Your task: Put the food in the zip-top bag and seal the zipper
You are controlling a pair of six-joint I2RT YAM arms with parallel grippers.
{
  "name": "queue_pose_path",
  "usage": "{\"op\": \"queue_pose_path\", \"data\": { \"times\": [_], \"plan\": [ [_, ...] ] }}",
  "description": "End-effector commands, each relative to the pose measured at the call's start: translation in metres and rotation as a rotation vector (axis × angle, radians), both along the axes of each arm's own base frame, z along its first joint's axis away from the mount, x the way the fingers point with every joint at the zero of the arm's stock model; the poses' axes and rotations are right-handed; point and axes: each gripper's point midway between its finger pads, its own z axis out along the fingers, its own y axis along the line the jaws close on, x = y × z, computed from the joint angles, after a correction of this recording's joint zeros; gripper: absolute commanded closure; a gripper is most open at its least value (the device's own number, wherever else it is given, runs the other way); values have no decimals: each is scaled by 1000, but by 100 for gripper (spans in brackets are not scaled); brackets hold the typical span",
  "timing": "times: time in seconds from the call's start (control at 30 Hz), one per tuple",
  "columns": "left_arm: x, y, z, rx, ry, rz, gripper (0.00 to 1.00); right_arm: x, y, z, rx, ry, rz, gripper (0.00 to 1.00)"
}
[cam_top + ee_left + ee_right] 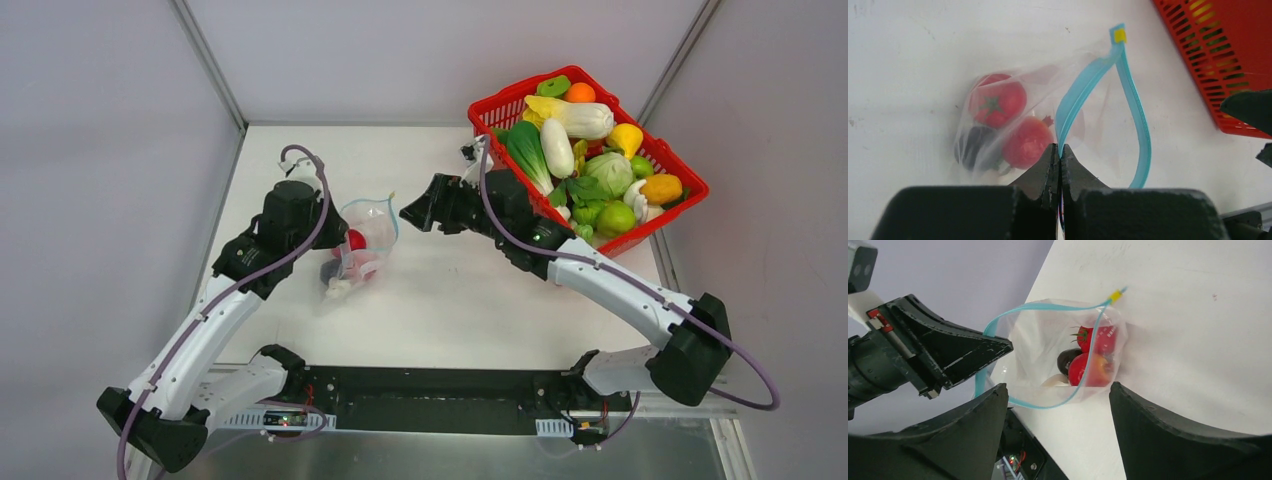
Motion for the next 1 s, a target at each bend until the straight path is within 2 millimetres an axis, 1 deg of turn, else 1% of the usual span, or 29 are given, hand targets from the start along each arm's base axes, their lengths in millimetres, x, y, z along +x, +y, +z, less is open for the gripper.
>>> {"op": "queue_pose_path", "data": {
  "times": [0.0,0.1,0.13,0.17,0.2,0.27,0.3,0.4,0.5,0.57,0.63,0.73,0.77,0.83,0.9,0.97],
  "plan": [
    [5,-18,12,-112,-67,-41,100,19,-30,43,-3,-161,-134,22],
    [5,-29,12,-170,-86,-82,100,40,-64,57,-88,-245,-292,19],
    [4,-31,11,-178,-84,-88,100,49,-83,66,-117,-281,-381,17],
    [4,-31,10,-179,-81,-90,100,53,-94,69,-147,-304,-422,16],
    [4,-32,9,-177,-76,-94,100,60,-110,75,-172,-329,-484,14],
    [3,-32,8,-174,-71,-99,100,71,-142,85,-216,-359,-600,14],
    [3,-33,9,-174,-73,-102,100,77,-163,91,-229,-364,-658,14],
    [3,-33,8,-174,-82,-107,100,88,-208,94,-259,-343,-774,14],
    [3,-34,9,-173,-82,-116,100,94,-245,91,-270,-290,-851,15],
    [3,-35,8,-174,-80,-120,100,98,-265,88,-274,-261,-890,17],
    [4,-36,6,-178,-77,-124,100,100,-282,84,-271,-224,-918,19],
    [4,-38,7,-182,-77,-131,100,104,-300,80,-255,-186,-935,21],
    [4,-38,7,-182,-77,-133,100,107,-302,77,-247,-175,-923,22],
    [4,-38,7,-180,-79,-134,100,112,-303,72,-230,-152,-879,24],
    [4,-39,8,-180,-80,-137,100,121,-299,64,-216,-117,-824,30],
    [3,-40,8,-181,-81,-144,100,128,-292,57,-194,-83,-763,31]
  ]
}}
